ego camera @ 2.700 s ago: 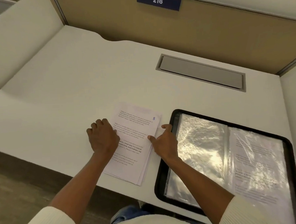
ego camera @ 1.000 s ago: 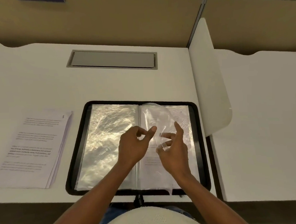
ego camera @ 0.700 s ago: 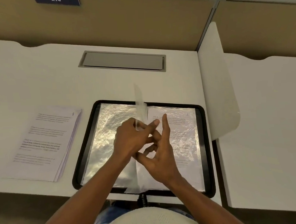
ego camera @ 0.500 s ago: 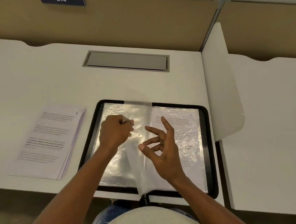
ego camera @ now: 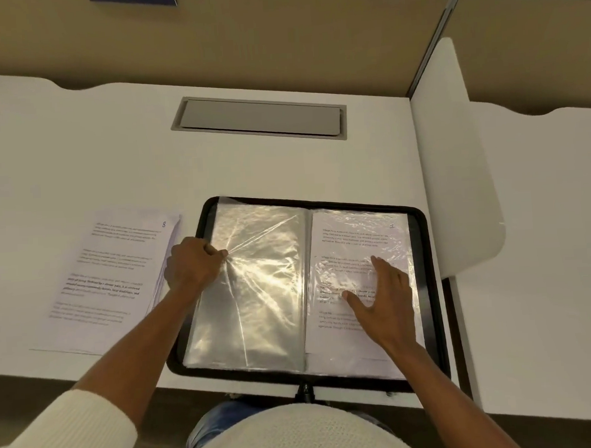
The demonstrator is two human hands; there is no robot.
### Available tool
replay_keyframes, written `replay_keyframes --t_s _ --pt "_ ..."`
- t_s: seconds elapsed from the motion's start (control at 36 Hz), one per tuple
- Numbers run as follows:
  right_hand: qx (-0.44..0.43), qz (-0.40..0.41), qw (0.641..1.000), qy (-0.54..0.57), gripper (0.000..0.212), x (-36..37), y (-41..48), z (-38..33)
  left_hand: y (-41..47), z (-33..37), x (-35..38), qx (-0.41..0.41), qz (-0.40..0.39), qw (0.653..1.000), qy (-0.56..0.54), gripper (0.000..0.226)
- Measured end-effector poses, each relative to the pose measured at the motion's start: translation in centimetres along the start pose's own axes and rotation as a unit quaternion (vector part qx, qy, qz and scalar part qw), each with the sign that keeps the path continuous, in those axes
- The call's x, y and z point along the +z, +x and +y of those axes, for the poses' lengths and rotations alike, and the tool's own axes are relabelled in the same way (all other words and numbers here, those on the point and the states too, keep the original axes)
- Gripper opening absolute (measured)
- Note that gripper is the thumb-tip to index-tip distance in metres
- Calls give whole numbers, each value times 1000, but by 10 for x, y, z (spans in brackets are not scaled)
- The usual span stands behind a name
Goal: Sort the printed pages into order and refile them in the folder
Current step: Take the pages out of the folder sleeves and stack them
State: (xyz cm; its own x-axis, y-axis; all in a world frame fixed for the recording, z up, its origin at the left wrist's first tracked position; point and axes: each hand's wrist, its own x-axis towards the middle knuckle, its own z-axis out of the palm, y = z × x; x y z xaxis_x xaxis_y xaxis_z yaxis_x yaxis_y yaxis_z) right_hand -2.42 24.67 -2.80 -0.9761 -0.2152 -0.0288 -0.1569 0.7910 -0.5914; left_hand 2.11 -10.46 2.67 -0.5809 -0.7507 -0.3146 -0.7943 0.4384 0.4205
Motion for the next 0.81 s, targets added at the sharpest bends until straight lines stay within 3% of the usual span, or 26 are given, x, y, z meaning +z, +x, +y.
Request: replay_keyframes --t_s 0.28,0.53,0.64,0.75,0.81 --pt "23 23 988 -151 88 1 3 25 -3 7 3 44 19 991 123 33" --pt "66 33 990 -123 93 -10 23 32 -9 17 20 128 67 959 243 64" --pt "59 39 990 -120 89 -10 28 35 -20 35 36 220 55 949 221 74" --pt "61 66 990 -113 74 -11 31 34 -41 54 62 320 -28 937 137 80" --pt "64 80 988 -116 69 -12 33 34 -53 63 75 381 -61 915 116 83"
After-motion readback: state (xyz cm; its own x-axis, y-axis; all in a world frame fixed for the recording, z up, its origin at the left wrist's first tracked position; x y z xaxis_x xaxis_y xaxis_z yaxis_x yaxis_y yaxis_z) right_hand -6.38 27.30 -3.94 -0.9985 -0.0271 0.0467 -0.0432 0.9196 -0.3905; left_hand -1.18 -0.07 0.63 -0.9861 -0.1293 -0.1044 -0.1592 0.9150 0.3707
